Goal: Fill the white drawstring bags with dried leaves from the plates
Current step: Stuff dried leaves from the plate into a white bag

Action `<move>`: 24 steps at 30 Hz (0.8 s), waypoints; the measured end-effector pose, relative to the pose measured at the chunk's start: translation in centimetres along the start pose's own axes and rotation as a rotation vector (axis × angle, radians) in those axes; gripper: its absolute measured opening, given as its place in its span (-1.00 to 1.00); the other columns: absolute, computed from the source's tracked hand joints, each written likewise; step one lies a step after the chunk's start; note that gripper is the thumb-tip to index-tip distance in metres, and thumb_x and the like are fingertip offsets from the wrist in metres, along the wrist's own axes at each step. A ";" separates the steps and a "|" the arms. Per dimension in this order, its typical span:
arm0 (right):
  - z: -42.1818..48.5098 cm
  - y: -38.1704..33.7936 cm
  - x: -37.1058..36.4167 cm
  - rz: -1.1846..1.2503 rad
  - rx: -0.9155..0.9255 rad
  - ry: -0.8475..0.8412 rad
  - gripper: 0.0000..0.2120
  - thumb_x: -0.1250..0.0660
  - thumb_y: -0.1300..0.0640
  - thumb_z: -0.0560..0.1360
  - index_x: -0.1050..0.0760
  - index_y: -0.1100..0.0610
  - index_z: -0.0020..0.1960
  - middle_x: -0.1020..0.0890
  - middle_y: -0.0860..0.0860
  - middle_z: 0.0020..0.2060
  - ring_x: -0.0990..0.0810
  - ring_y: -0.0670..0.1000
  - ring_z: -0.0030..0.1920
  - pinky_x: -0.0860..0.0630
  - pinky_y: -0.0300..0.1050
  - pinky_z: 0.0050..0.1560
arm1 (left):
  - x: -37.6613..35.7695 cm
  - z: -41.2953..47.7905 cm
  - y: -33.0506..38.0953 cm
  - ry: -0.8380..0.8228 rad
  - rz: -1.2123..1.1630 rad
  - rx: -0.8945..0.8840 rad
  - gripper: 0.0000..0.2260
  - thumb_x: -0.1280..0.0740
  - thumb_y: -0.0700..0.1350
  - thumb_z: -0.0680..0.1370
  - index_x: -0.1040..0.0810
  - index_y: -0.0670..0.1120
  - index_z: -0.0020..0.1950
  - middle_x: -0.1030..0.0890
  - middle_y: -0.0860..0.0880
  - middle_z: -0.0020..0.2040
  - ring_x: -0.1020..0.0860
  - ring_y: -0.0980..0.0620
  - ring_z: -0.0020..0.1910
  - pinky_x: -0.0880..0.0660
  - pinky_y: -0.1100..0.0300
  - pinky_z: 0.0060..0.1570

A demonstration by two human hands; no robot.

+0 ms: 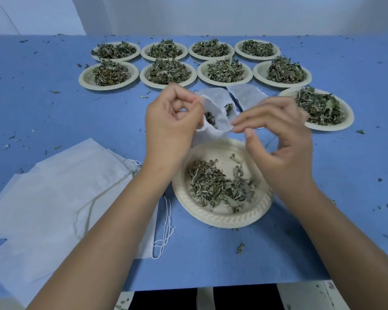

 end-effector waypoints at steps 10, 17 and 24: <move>-2.7 1.2 -6.3 0.110 -0.184 -0.826 -0.74 -0.51 0.27 0.38 -0.64 0.11 0.05 -0.60 -0.09 0.06 -0.49 -0.11 0.17 -0.36 -0.10 0.30 | 0.5 -0.2 1.7 0.053 0.398 -0.367 -0.91 -0.35 -0.25 0.55 -0.50 -0.19 -0.15 -0.56 -0.01 -0.35 -0.53 0.02 -0.43 -0.40 0.27 -0.43; -1.1 1.7 -3.9 0.227 -0.234 -0.554 -0.80 -0.46 0.35 0.37 -0.65 0.09 -0.11 -0.68 -0.10 -0.14 -0.64 -0.11 -0.03 -0.54 -0.13 0.11 | -0.1 -0.3 1.3 -0.018 0.386 -0.326 -0.91 -0.35 -0.26 0.55 -0.52 -0.25 -0.15 -0.54 0.05 -0.35 -0.51 -0.02 -0.38 -0.47 0.14 -0.36; 0.0 2.1 -1.1 0.777 -0.339 -0.011 -0.81 -0.47 0.34 0.27 -0.55 0.16 -0.17 -0.69 -0.07 -0.23 -0.67 -0.10 -0.14 -0.58 -0.28 -0.06 | -0.7 -0.1 -0.8 -0.087 0.315 -0.057 -0.84 -0.41 -0.20 0.53 -0.54 -0.01 -0.22 -0.57 0.09 -0.42 -0.57 0.00 -0.37 -0.56 0.14 -0.27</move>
Point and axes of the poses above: each hand's wrist, its own z-axis towards the middle knuckle, its own x-axis out of the back of the hand, y = z × x, the point moved 7 cm from there along z, towards the middle knuckle
